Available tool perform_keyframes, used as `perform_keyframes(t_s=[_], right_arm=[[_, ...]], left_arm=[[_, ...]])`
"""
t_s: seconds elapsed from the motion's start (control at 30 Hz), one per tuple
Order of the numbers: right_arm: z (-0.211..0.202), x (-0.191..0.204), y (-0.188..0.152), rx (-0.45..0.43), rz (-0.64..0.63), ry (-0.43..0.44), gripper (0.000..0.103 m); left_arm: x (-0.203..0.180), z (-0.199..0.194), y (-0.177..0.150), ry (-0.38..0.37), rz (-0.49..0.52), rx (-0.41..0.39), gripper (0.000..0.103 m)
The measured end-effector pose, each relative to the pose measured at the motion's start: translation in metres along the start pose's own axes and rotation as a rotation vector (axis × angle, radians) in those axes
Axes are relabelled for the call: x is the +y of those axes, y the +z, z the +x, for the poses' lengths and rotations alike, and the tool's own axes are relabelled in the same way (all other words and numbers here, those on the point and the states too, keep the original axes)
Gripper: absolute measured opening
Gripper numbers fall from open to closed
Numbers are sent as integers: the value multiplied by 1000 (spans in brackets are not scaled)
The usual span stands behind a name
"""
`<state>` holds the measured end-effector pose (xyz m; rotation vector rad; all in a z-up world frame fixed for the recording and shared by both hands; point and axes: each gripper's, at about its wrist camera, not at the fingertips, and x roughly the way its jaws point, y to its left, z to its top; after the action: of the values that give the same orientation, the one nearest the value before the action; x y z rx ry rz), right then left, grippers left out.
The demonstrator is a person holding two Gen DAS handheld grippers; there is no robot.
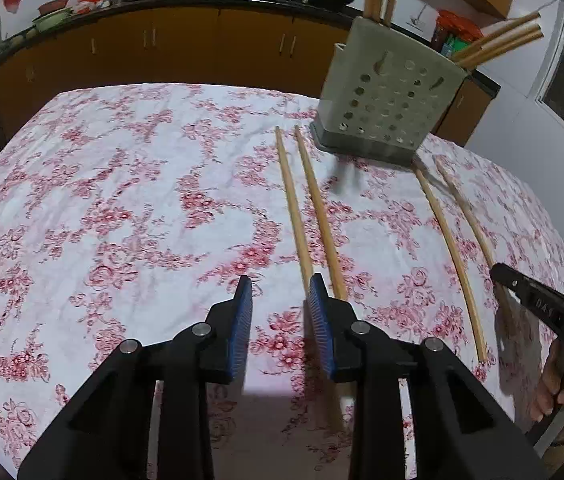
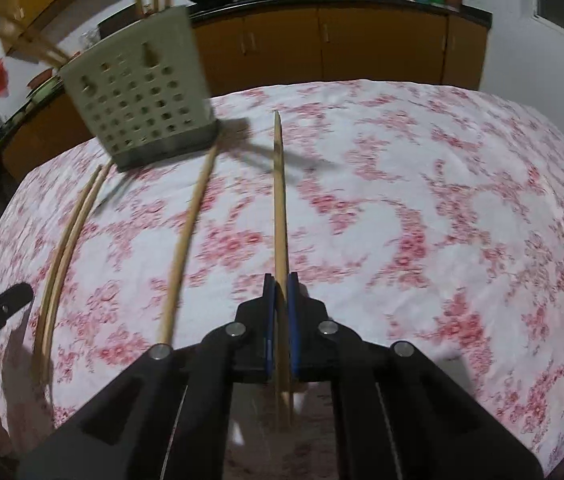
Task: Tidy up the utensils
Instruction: 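Lower the left tool onto a loose chopstick and close it while the right tool grasps another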
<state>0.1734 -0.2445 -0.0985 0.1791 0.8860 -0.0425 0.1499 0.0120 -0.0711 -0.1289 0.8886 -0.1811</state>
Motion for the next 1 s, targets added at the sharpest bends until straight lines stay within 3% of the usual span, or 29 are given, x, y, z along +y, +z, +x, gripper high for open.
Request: perform_keyframes(t_s=[0.4, 0.57, 1.0], right_arm=[[-1, -6, -2, -5, 7, -2, 8], [-1, -4, -3, -1, 2, 7, 9], [2, 11, 0, -13, -50, 42, 8]], left_arm=[[-18, 11, -5, 20, 69, 33, 23], [-20, 16, -2, 60, 79, 26, 8], [26, 19, 18, 146, 7, 4, 8]])
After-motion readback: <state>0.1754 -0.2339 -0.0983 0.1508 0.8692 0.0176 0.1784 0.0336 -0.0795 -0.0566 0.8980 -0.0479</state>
